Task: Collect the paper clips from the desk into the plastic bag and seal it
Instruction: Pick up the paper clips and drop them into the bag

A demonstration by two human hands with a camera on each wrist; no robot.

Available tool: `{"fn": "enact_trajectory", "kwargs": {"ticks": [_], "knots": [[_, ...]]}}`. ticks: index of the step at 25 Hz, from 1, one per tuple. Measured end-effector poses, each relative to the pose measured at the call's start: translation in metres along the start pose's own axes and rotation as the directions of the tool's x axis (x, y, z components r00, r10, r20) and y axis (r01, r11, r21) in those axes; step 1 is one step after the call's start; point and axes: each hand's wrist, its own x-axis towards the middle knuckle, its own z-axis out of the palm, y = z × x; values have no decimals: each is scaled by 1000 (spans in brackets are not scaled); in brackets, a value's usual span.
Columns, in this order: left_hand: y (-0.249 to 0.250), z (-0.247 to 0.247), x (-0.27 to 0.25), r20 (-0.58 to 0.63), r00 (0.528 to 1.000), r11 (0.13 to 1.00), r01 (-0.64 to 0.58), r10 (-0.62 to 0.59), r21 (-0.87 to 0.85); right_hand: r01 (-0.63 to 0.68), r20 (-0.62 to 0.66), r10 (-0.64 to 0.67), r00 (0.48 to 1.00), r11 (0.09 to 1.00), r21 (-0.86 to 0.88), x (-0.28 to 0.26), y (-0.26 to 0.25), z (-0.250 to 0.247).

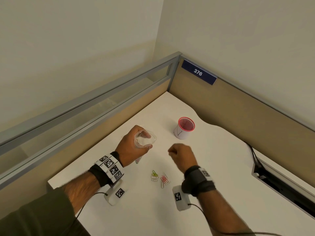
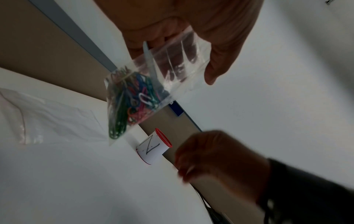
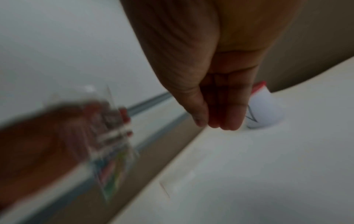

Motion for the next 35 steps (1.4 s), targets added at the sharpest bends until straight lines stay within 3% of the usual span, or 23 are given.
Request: {"fn": "enact_trajectory", "kwargs": {"ticks": [3, 9, 14, 18, 20, 24, 35], "knots": [[-2, -4, 0, -16, 1000, 1000, 23, -23, 11, -13, 214, 45, 976, 989, -149, -10, 23, 56], [-3, 3, -1, -20, 1000, 1000, 19, -19, 0, 275, 335, -182, 924, 928, -253, -16, 21, 105], [-2, 3, 0, -33, 999, 1000, 22, -22, 5, 277, 299, -181, 937, 906, -320, -26, 51, 96], [-1, 4, 0, -31, 999, 1000, 18, -18, -1, 51, 183, -19, 983, 983, -175, -38, 72, 70], [-2, 5, 0, -24, 1000, 1000, 20, -20, 0, 13, 237, 27, 971, 986, -166, -44, 76, 65], [1, 9, 0, -20, 1000, 1000, 8, -8, 3, 112, 355, -7, 935, 954, -277, -47, 67, 82], [4, 8, 1, -33, 999, 1000, 4, -3, 14, 189, 223, -107, 969, 901, -390, -34, 57, 100]]}}
